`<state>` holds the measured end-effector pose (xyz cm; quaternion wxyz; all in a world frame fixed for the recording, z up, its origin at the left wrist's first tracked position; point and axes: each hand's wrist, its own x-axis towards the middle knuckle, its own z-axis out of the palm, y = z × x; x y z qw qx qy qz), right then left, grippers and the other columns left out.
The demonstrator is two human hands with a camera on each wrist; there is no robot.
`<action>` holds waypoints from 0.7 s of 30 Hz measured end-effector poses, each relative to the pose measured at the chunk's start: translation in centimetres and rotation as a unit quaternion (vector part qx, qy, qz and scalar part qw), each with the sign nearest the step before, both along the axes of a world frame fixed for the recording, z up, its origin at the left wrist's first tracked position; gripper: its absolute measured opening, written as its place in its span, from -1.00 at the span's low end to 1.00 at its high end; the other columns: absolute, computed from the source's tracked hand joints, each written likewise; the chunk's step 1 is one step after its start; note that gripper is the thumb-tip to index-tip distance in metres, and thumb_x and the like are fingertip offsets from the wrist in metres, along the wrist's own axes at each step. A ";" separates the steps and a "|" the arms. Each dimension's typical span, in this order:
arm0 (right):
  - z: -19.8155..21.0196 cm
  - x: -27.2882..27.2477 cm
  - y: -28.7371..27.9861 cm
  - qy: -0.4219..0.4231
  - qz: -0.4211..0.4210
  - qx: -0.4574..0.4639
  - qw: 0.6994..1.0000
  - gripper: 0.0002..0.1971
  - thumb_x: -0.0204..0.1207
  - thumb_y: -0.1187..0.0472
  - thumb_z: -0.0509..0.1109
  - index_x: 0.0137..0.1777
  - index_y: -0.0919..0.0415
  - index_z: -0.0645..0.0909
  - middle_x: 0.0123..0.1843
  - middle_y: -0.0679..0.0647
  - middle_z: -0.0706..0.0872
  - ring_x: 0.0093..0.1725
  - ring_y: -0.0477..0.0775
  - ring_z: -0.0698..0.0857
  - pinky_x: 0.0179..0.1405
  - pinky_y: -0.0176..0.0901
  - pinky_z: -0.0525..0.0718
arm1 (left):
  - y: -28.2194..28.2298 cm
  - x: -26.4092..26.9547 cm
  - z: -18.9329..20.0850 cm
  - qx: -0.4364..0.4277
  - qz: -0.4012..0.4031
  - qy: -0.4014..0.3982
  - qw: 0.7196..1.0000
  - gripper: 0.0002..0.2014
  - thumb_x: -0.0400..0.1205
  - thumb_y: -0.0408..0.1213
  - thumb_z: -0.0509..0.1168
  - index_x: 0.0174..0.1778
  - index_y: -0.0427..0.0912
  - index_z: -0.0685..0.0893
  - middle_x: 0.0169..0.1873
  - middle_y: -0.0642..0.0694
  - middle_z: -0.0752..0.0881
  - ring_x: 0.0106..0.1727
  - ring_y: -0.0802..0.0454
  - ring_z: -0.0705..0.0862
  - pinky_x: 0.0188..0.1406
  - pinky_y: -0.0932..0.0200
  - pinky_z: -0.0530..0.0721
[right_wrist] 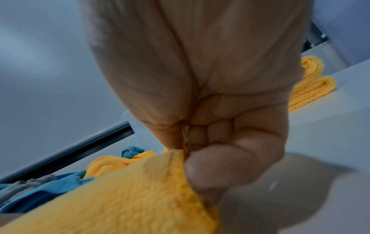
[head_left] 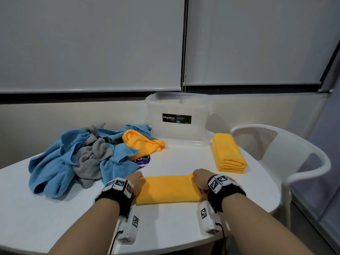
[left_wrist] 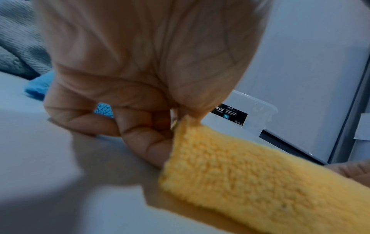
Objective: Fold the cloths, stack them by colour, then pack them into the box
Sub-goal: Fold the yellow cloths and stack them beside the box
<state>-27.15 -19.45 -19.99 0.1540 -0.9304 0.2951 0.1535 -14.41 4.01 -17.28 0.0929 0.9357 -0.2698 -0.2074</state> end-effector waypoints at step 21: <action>1.1 1.2 0.1 0.142 0.076 -0.081 0.984 -0.73 0.61 0.20 0.28 -0.33 -0.01 0.38 -0.07 0.06 0.70 -0.31 -0.02 0.52 -0.28 -0.30 0.54 | -0.6 0.5 0.6 0.001 -0.014 0.012 1.000 -0.69 0.78 -0.20 -0.01 0.35 -0.24 0.46 0.35 -0.22 0.55 0.36 -0.12 0.51 0.17 0.18 0.40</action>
